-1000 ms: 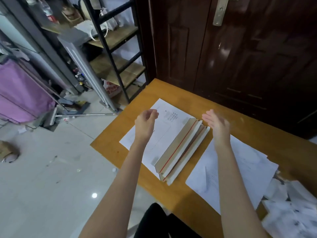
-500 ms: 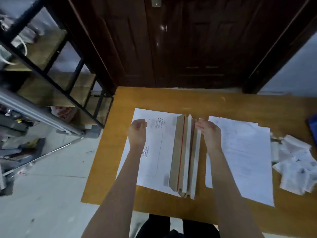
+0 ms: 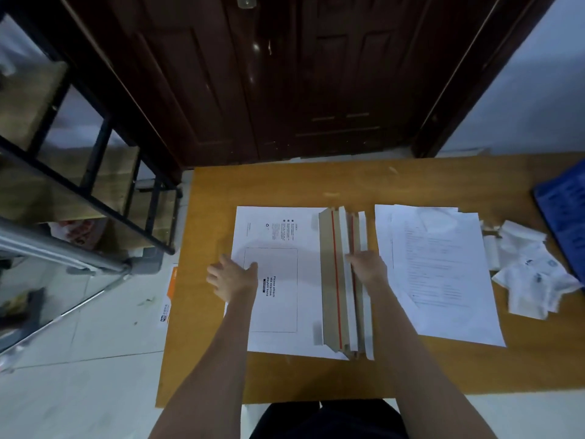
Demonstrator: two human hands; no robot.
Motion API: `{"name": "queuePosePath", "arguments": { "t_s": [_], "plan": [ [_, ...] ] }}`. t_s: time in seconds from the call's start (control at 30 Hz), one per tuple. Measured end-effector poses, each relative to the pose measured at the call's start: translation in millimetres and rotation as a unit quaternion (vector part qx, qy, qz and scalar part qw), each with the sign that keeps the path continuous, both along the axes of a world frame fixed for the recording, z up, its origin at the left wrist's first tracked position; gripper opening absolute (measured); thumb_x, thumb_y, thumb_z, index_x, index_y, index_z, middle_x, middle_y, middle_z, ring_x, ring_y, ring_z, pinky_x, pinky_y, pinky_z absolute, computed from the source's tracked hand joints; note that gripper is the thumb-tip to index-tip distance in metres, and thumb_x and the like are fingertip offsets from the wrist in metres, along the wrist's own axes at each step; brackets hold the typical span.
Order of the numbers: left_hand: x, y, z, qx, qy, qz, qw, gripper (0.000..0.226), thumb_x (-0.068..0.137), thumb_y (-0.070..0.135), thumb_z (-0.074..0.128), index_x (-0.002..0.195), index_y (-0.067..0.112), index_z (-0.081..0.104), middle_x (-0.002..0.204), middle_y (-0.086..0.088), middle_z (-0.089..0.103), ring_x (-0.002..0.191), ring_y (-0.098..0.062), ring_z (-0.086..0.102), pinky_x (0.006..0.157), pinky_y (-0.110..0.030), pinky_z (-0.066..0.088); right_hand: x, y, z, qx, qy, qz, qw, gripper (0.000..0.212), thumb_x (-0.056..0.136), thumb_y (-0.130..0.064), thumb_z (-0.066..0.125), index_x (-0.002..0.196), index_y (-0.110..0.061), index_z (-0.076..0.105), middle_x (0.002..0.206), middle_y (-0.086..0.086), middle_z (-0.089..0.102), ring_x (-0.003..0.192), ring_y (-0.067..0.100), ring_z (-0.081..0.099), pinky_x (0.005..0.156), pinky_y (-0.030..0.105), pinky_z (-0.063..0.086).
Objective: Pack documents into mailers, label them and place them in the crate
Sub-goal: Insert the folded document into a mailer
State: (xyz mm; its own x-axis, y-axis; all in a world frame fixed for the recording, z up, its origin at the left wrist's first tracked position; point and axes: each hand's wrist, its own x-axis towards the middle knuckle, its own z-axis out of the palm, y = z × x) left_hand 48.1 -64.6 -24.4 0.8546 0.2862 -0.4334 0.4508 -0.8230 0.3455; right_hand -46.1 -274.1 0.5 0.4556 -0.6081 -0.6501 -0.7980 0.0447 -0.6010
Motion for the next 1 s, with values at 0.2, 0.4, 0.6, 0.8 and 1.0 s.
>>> {"name": "queuePosePath", "arguments": {
  "t_s": [0.2,0.4,0.6,0.8,1.0],
  "plan": [
    [-10.2,1.5,-4.7,0.050,0.047,-0.023,0.997,0.079,0.078,0.031,0.074,0.135,0.000,0.029,0.137,-0.020,0.031,0.125,-0.036,0.033,0.099,-0.041,0.038,-6.4,15.0,-17.7,0.027,0.025,0.055,0.998,0.044,0.086,-0.017,0.063,0.128,-0.008,0.054,0.120,0.008,0.062,0.110,0.026,0.058,0.080,0.027,0.044],
    [-9.6,-25.3,1.9,0.006,-0.047,-0.110,0.993,0.077,0.078,0.033,0.072,0.138,0.006,0.033,0.141,-0.015,0.028,0.127,-0.032,0.031,0.103,-0.040,0.035,-2.7,5.7,-15.3,0.078,0.015,0.031,0.996,0.022,0.088,-0.012,0.061,0.109,-0.007,0.063,0.084,0.002,0.056,0.081,0.018,0.051,0.072,0.029,0.042],
    [-23.2,-83.8,4.5,-0.133,0.008,-0.203,0.970,0.098,0.073,0.052,0.073,0.148,0.020,0.020,0.156,-0.008,0.007,0.144,-0.030,0.007,0.115,-0.049,0.022,0.4,3.8,2.4,0.214,-0.046,-0.014,0.976,0.010,0.084,-0.014,0.059,0.092,-0.012,0.063,0.118,0.011,0.059,0.111,0.026,0.054,0.104,0.040,0.041],
    [-23.4,-81.4,4.2,-0.162,-0.046,-0.161,0.972,0.081,0.075,0.034,0.075,0.141,0.016,0.032,0.148,-0.010,0.027,0.135,-0.033,0.031,0.107,-0.050,0.038,-2.6,1.2,9.4,0.240,-0.089,0.038,0.966,0.021,0.092,-0.013,0.056,0.112,-0.009,0.061,0.114,0.007,0.065,0.106,0.022,0.059,0.103,0.039,0.041],
    [-27.8,-81.2,12.0,-0.169,-0.077,-0.171,0.967,0.077,0.075,0.048,0.073,0.137,0.016,0.039,0.142,-0.008,0.036,0.128,-0.030,0.040,0.103,-0.050,0.043,-9.8,-1.3,14.2,0.311,-0.166,0.023,0.935,0.021,0.097,-0.016,0.051,0.111,-0.009,0.066,0.105,0.007,0.071,0.098,0.021,0.067,0.077,0.028,0.051]
  ]
}}
